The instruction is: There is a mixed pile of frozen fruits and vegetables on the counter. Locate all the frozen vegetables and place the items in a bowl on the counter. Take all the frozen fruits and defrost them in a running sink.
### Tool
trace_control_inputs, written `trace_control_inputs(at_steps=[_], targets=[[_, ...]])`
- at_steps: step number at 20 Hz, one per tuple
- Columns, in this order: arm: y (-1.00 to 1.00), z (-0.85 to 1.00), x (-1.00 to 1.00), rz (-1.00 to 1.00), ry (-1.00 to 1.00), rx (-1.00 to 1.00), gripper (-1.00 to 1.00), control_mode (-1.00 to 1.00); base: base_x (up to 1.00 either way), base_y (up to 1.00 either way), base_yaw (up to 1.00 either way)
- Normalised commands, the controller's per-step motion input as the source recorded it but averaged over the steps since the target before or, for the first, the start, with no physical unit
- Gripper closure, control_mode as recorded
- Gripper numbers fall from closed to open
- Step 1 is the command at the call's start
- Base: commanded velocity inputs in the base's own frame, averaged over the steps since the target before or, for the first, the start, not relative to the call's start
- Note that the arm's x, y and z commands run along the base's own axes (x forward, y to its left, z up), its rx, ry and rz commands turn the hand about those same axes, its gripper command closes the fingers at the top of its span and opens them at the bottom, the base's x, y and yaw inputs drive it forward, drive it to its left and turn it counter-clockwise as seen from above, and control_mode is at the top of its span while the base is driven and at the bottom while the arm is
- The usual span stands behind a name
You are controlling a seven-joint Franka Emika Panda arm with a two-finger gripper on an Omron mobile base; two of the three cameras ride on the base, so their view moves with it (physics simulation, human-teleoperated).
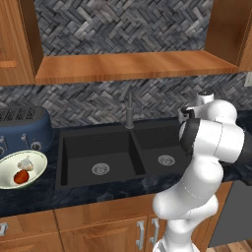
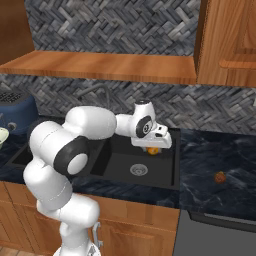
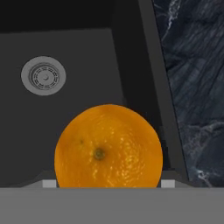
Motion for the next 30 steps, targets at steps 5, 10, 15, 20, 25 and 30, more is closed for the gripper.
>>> trace_control_inputs(at_steps=[5, 10, 15, 20, 25, 30], targets=[[0.24, -0.13, 0.0, 0.02, 0.01, 0.05, 1.0, -1.0, 0.0, 0.0, 0.0], [0.17, -0.12, 0.0, 0.01, 0.0, 0.06, 1.0, -1.0, 0.0, 0.0, 0.0], [0.17, -0.25, 0.0, 0.0, 0.0, 0.05, 1.0, -1.0, 0.0, 0.0, 0.0], [0.12, -0.36, 0.0, 0.0, 0.02, 0.05, 1.0, -1.0, 0.0, 0.0, 0.0], [0.02, -0.32, 0.1, 0.0, 0.02, 0.05, 1.0, -1.0, 0.0, 0.0, 0.0], [0.04, -0.25, 0.26, 0.0, 0.0, 0.01, 1.0, -1.0, 0.0, 0.0, 0.0]])
